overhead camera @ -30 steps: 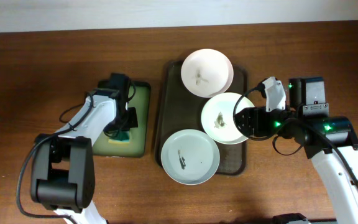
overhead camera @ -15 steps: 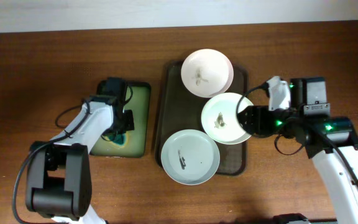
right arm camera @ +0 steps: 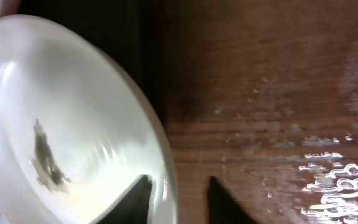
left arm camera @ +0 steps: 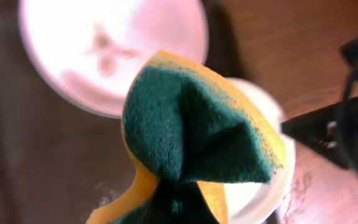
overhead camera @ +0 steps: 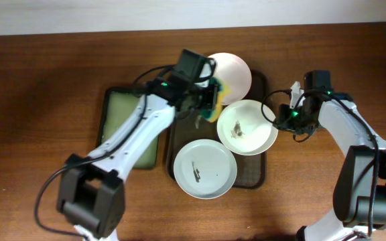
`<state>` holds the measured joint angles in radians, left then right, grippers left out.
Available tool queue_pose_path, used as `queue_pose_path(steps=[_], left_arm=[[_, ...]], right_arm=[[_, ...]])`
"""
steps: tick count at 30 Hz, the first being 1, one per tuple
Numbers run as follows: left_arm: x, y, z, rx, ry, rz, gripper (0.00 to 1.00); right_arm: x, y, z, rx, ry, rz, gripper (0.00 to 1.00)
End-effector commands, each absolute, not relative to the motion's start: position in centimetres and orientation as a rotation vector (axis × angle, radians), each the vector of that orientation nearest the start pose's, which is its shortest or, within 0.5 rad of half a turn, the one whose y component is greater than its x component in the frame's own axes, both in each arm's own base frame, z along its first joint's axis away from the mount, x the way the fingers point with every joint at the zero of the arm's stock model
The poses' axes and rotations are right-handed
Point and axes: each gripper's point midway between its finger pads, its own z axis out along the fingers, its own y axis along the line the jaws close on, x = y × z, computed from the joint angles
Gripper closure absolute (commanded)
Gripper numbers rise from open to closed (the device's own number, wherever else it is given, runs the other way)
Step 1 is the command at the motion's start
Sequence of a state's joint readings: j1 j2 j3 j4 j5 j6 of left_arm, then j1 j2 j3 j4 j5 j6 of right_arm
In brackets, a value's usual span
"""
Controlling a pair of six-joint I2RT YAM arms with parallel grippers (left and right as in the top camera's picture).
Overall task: Clean dirty plates on tray and stack at the side
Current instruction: 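Scrub the cream plate with the sponge in the left gripper while right holds it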
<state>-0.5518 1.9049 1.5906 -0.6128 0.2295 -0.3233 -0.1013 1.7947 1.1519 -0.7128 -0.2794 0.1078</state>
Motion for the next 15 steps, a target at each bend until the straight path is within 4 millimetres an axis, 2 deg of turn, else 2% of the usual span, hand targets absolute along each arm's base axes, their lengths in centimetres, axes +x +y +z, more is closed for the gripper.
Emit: queue_pose_path(steps=[1,3,4,6,10,12,13,14,15], left_arm=[[39.7,-35.4,12.8,0.429,2.604,-0.794,1.0],[38.6,-38.0,10.7,0.432,2.651,-0.925,1.0],[38.2,-38.3,9.7,0.442,2.672,-0.937,1.0],[38.3,-38.2,8.7,0.425,2.693,-0.923,1.0],[37.0,-38.8,4.7,0.277,2.842,-0.962,1.0],[35.4,-40.3,2.4,0.267,2.91,-1.063,1.0],[35.2,-40.2,1.1,0.257,2.931,-1.02,1.0],[36.1,-38.8,-0.9,0.283,2.923,-0.835,1.0],[37.1,-36.7,-1.9,0.258,2.924,-0.636,1.0]], right_arm=[[36.6,3.2,3.5,0.178,2.901,0.433,0.83],[36.2,2.5,2.6,0.236,2.927,0.274,0.83],[36.0,2.2,2.2,0.243,2.929,0.238,0.83],[35.9,2.3,2.1,0.241,2.931,0.244,0.96],[35.5,2.3,1.7,0.349,2.936,0.253,0.96],[35.5,2.3,1.7,0.35,2.937,0.254,0.96],[35.5,2.3,1.7,0.35,2.937,0.254,0.96],[35.4,2.3,1.7,0.35,2.938,0.254,0.96],[35.4,2.3,1.7,0.35,2.938,0.255,0.96]])
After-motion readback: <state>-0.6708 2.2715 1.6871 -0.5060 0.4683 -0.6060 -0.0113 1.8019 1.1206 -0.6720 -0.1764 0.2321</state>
